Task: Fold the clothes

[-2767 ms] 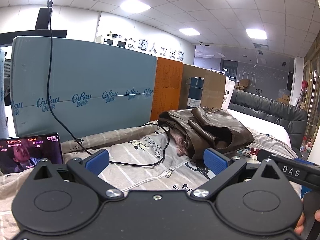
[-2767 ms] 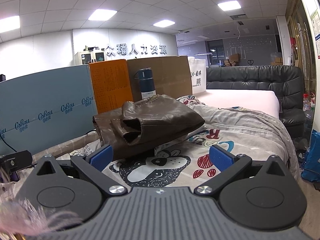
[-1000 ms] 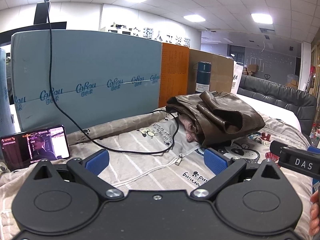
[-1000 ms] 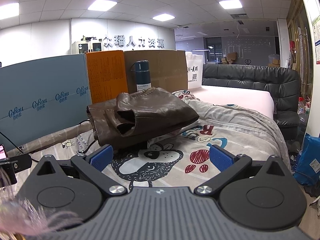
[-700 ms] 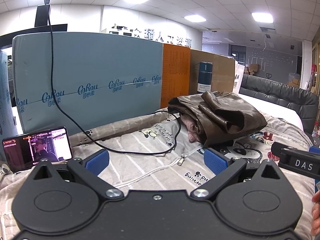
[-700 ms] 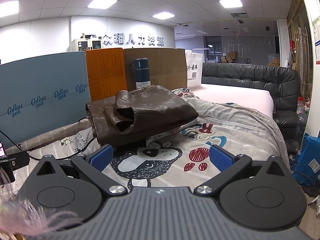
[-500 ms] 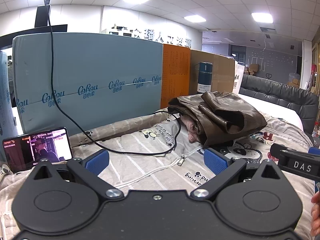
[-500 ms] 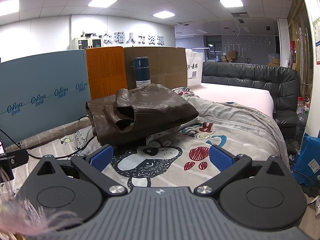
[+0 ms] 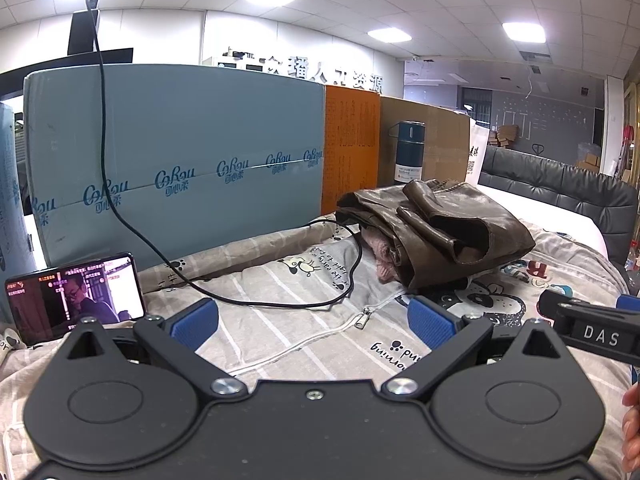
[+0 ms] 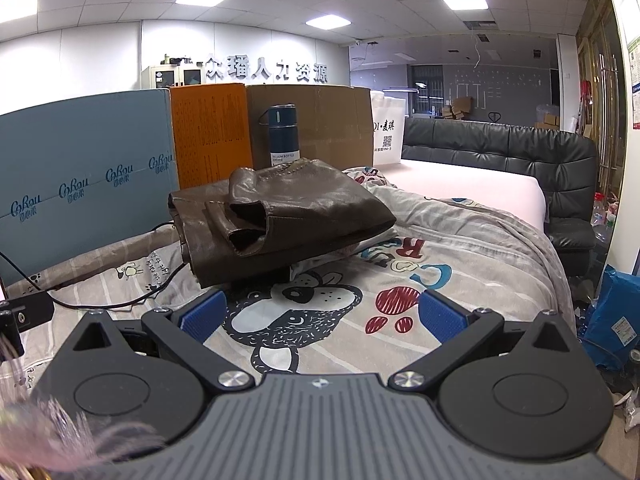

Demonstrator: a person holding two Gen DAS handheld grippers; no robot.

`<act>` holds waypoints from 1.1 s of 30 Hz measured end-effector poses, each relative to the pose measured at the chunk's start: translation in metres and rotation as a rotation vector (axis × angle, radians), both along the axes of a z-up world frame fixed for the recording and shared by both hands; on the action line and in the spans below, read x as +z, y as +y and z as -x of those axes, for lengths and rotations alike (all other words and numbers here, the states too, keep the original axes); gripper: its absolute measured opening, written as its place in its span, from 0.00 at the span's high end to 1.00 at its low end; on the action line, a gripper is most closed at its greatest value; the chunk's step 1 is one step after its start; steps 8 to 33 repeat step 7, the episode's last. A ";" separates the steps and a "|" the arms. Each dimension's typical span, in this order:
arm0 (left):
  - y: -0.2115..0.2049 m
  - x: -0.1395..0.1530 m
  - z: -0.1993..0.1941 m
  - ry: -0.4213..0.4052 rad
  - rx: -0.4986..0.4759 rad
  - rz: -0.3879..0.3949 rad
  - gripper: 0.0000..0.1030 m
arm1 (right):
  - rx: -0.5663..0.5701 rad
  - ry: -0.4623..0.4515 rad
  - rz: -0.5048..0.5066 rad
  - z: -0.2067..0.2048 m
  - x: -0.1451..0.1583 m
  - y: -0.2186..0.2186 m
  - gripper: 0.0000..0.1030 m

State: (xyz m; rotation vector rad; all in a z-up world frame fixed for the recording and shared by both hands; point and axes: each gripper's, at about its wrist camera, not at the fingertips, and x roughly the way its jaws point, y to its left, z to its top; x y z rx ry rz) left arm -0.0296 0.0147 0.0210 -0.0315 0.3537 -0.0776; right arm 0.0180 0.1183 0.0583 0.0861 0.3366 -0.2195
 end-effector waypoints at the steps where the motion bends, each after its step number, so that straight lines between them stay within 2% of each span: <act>1: 0.000 0.000 0.000 0.001 0.000 0.000 0.00 | 0.001 0.000 0.001 0.000 0.000 0.000 0.00; 33: 0.000 -0.001 -0.001 0.006 -0.003 0.000 0.00 | 0.003 0.002 0.002 0.001 0.000 0.000 0.00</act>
